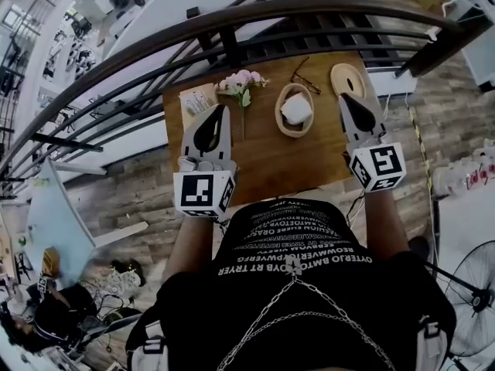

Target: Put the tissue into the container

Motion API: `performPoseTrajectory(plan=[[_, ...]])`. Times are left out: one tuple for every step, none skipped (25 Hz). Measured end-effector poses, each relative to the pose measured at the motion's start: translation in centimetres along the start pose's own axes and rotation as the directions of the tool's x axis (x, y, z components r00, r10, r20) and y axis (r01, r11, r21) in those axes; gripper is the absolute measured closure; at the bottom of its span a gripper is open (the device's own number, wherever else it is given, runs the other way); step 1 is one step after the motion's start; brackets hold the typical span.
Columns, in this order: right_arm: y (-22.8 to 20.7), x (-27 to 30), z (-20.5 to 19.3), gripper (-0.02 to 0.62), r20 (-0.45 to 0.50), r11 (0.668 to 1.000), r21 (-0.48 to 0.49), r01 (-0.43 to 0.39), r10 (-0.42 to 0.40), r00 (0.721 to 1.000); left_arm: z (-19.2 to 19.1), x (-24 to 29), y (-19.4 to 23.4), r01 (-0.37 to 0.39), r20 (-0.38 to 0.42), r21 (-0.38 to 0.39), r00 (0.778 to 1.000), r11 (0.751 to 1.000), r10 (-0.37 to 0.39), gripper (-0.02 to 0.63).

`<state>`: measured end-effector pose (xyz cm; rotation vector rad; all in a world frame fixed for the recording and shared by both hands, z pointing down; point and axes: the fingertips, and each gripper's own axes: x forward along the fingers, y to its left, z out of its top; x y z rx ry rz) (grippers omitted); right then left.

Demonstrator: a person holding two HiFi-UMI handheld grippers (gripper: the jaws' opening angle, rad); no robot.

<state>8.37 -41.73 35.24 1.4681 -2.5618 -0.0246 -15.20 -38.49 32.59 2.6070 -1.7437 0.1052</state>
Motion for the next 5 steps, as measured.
performPoseTrajectory(plan=[[0.12,-0.14,-0.02,0.581,-0.001,1.000,0.000,0.002,-0.002,1.000,0.00,-0.11,-0.05,0.004,0.001,0.000,1.000,1.000,-0.004,0.577],[0.24,-0.28,-0.06,0.581,-0.002,1.000,0.000,0.003,-0.003,1.000,-0.02,-0.22,-0.11,0.007,0.003,0.000,1.000,1.000,-0.007,0.577],[0.35,-0.41,-0.10,0.581,-0.002,1.000,0.001,0.005,-0.005,1.000,-0.04,-0.34,-0.17,0.009,0.005,0.000,1.000,1.000,-0.009,0.577],[0.45,-0.53,-0.13,0.581,-0.001,1.000,0.003,0.005,-0.005,1.000,-0.06,-0.45,-0.22,0.012,0.006,0.001,1.000,1.000,-0.012,0.577],[0.55,-0.65,-0.17,0.581,0.000,1.000,0.004,0.006,-0.006,1.000,-0.09,-0.57,-0.28,0.014,0.008,0.002,1.000,1.000,-0.014,0.577]])
